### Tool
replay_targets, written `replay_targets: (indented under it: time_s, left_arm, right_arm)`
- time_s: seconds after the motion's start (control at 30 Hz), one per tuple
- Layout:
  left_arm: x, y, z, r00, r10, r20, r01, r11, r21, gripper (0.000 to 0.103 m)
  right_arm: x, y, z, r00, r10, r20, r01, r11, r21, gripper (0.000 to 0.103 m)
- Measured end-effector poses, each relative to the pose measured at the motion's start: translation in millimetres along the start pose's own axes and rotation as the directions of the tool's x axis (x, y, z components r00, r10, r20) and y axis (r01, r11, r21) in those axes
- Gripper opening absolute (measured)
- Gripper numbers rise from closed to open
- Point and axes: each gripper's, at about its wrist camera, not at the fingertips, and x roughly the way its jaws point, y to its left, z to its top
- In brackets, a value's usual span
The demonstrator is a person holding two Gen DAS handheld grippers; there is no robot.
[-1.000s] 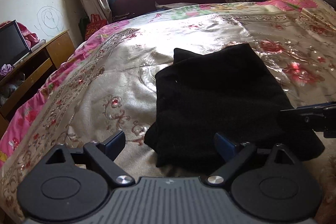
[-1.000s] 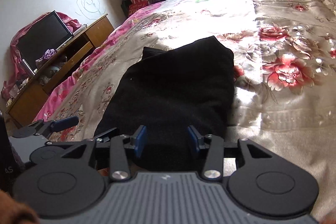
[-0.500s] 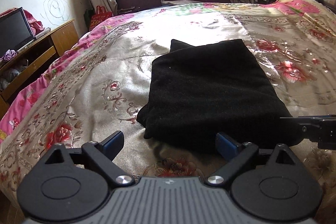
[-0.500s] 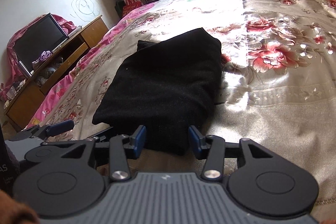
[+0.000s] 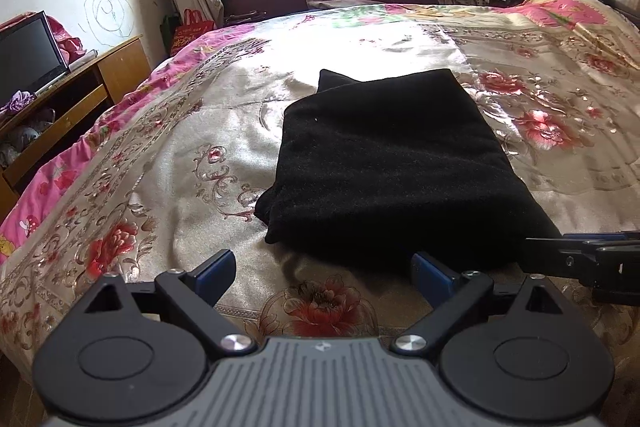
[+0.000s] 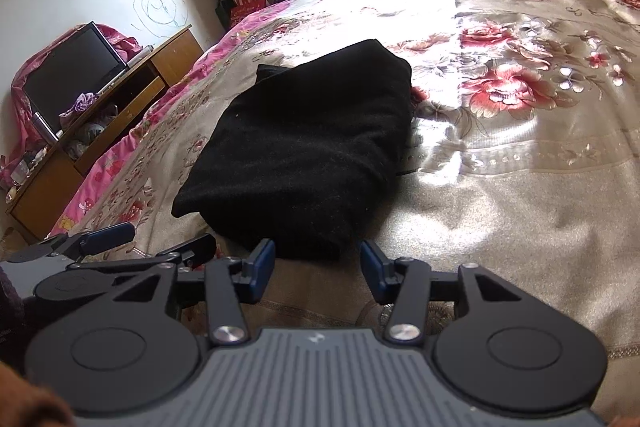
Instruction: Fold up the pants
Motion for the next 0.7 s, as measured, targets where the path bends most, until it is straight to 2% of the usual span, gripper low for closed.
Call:
replay_targets:
  time_s: [0.7]
  left_arm:
    - [-4.1,-12.9,-12.9,0.999,-0.027,-0.025,0.028,0.999,0.028,0.103]
  right_arm:
    - [0.3,-6.1,-13.3,1.000,-0.003,-0.022,0.004,1.000,0.021,0.054]
